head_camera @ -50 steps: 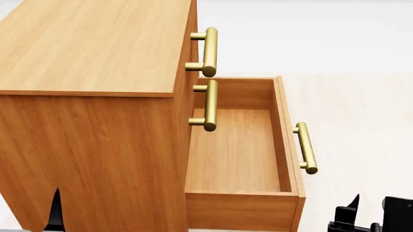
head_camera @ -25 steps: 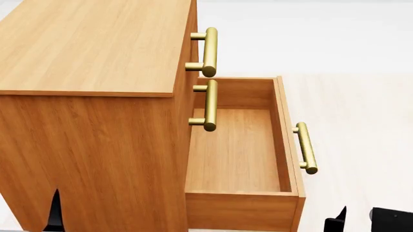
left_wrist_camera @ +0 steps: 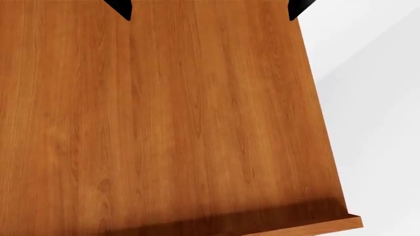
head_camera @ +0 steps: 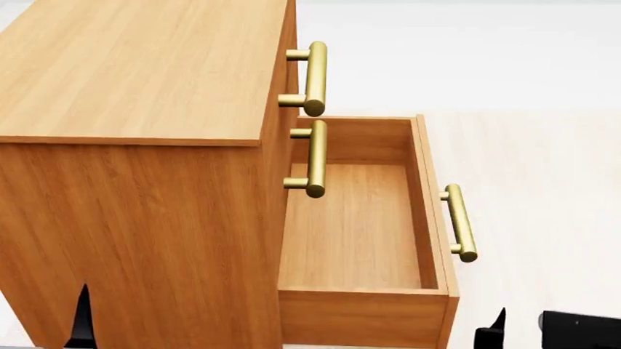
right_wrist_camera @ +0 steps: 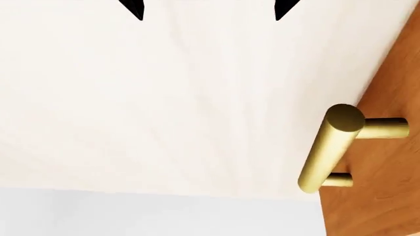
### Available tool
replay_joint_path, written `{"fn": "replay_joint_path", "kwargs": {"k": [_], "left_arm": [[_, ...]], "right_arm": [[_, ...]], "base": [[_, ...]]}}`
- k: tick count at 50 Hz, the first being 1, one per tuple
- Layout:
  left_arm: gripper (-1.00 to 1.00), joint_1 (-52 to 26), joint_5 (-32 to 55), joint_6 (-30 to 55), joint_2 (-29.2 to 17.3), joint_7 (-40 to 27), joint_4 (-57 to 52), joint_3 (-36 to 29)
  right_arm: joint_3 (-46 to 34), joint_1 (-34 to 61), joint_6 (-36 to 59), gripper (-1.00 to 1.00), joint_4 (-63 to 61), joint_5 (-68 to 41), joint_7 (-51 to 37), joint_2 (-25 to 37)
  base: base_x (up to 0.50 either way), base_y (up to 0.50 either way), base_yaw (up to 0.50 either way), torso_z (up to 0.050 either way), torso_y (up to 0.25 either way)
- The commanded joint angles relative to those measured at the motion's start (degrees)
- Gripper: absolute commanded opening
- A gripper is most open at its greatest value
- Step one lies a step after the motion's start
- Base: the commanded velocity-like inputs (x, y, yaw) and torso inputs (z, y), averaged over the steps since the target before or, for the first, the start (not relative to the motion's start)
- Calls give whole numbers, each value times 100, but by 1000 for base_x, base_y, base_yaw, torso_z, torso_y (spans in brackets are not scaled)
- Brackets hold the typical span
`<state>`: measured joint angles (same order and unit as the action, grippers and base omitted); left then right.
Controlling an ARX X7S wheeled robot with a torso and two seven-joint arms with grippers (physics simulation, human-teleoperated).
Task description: Close the bottom drawer of the cabinet.
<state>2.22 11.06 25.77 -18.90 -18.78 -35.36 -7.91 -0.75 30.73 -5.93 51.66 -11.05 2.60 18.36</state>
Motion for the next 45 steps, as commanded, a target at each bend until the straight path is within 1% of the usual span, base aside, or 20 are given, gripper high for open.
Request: {"fn": "replay_joint_path", "kwargs": {"k": [1,2,6,8,12,13,15,20,23,25,32,37,40,43,45], "left_arm": [[100,8,15,-3,-14,-27,-15,-14],[100,10,12,2,-16,-31,-22,-21],[100,5,30,11,-22,-33,-21,-20],[100,-1,23,24,-23,-43,-32,-35],[100,27,11,-26,-30,-44,-12,-56],[100,27,8,-30,-34,-46,-4,-54],[100,21,25,-19,-36,-49,-12,-44],[100,18,35,5,-46,-66,-48,-45],[100,22,47,16,-52,-74,-63,-40],[100,13,48,8,-53,-75,-52,-45],[100,2,61,11,-67,-87,-52,-43],[100,-15,63,-40,-69,-82,13,-47],[100,-22,72,-30,-76,-88,5,-44],[100,-26,77,-8,-81,-99,-14,-48],[100,-20,81,-2,-88,-106,-30,-46]], "right_arm": [[-181,-9,-107,100,145,81,101,-138],[-193,108,-282,100,433,104,141,-155],[-231,8,-55,100,74,106,105,-179],[-244,56,-41,100,103,102,114,-215],[-356,299,-360,100,661,220,187,-307],[-377,241,-181,100,417,218,173,-315],[-409,234,-165,100,380,244,163,-335],[-520,376,-363,100,702,358,186,-406],[-583,349,-270,100,556,403,185,-434],[-623,429,-410,100,756,442,209,-477],[-740,377,-364,100,620,517,231,-565],[-820,601,-799,100,1276,598,276,-673],[-863,637,-900,100,1411,638,266,-727],[-918,834,-1261,100,1977,695,285,-805],[-946,778,-1170,100,1827,709,281,-834]], "base": [[0,0,0,0,0],[0,0,0,0,0],[0,0,0,0,0],[0,0,0,0,0],[0,0,0,0,0],[0,0,0,0,0],[0,0,0,0,0],[0,0,0,0,0],[0,0,0,0,0],[0,0,0,0,0],[0,0,0,0,0],[0,0,0,0,0],[0,0,0,0,0],[0,0,0,0,0],[0,0,0,0,0]]}}
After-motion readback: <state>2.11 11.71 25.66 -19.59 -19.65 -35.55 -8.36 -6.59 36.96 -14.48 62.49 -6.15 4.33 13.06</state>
